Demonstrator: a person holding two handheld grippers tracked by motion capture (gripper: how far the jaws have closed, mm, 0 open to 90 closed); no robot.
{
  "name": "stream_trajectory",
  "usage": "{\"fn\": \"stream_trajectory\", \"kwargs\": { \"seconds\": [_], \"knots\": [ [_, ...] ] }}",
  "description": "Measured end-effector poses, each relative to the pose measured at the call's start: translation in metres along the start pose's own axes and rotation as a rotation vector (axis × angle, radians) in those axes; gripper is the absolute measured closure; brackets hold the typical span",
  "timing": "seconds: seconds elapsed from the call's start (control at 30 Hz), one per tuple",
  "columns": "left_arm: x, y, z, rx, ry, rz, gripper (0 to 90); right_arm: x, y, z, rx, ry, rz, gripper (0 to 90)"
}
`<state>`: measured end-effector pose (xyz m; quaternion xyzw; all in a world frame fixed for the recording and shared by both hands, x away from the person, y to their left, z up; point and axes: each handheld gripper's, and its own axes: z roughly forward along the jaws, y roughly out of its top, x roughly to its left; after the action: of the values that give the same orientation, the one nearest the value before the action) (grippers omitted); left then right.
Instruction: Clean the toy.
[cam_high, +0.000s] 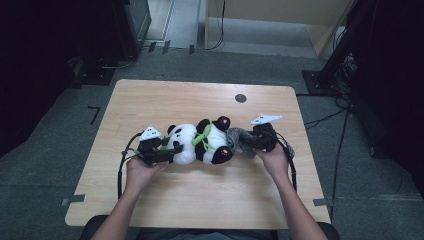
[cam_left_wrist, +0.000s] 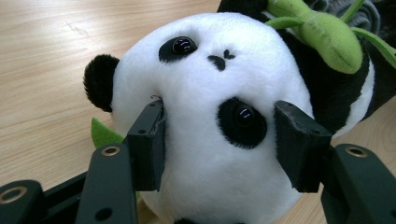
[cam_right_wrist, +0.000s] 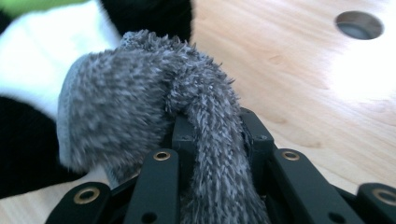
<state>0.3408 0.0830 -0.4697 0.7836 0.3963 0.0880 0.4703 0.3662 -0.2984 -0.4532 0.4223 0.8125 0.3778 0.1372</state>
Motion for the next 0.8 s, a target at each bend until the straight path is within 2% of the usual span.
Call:
{"fn": "stream_trajectory", "kwargs": {
  "seconds": [0.17,0.3,0.6,0.7,0.8],
  "knots": [
    [0.000,0.000,0.000,-0.004,0.000,0.000,39.5,-0.015,0.001,-0.007,-0.045,-0.028,0.035,73.0],
    [0.000,-0.001,-0.001,-0.008,0.000,0.007,37.7,-0.031,-0.003,-0.011,-0.066,-0.048,0.084,72.7],
    [0.000,0.000,0.000,-0.011,-0.001,0.010,35.3,-0.063,-0.017,-0.011,-0.069,-0.113,0.176,71.8],
    [0.000,0.000,0.000,-0.013,-0.002,0.015,35.0,-0.071,-0.022,-0.007,-0.064,-0.147,0.190,71.2],
    [0.000,0.000,0.000,-0.015,-0.001,0.020,34.3,-0.080,-0.027,-0.002,-0.065,-0.160,0.228,71.2]
  ]
}}
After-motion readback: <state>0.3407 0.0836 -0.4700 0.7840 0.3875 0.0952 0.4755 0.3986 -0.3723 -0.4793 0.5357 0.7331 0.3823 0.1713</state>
